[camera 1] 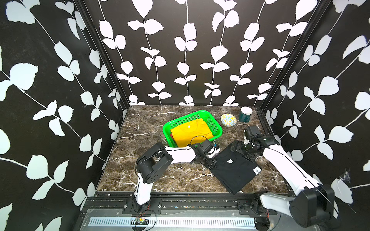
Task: Put the folded t-shirts into the basket
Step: Pick up the T-shirt from the center of the board.
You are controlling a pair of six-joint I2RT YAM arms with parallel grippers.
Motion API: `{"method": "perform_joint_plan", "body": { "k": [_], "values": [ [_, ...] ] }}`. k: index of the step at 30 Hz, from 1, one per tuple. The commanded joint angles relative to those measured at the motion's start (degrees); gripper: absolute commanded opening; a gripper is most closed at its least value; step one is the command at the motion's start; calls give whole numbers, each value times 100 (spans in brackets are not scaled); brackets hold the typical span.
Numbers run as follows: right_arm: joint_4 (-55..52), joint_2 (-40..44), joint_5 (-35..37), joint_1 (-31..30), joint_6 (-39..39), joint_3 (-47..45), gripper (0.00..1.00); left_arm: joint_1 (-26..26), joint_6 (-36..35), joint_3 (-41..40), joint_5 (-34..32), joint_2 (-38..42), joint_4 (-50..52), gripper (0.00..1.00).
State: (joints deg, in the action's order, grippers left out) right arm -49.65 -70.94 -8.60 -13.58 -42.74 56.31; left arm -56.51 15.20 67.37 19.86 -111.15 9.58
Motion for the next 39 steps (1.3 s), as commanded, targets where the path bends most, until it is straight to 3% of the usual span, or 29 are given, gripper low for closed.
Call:
{"method": "perform_joint_plan", "body": {
  "k": [1,7,13,18,27,29,33,39],
  "values": [
    [105,-295,68,16,107,36,99,-9,40,-117,133,31,-13,37],
    [10,-1129,-78,20,278,366,99,-186,-507,-43,472,288,-120,0],
    [-426,-1714,615,19,555,901,99,-845,-1599,104,-315,862,247,0],
    [-625,-2280,508,31,777,1406,99,-1214,-2160,130,-1121,1332,471,0],
    [-669,-2792,333,-290,1199,1848,98,-1450,-2677,-219,-1463,1664,249,0],
    [-545,-2841,161,-303,1136,1804,98,-1457,-2716,-221,-1463,1689,303,0],
    [-705,-3108,491,-316,1010,2010,99,-1489,-2812,-288,-1476,1739,319,0],
    [-505,-3498,72,-478,977,2010,99,-1512,-2871,-469,-1489,1750,164,0]
  ]
}}
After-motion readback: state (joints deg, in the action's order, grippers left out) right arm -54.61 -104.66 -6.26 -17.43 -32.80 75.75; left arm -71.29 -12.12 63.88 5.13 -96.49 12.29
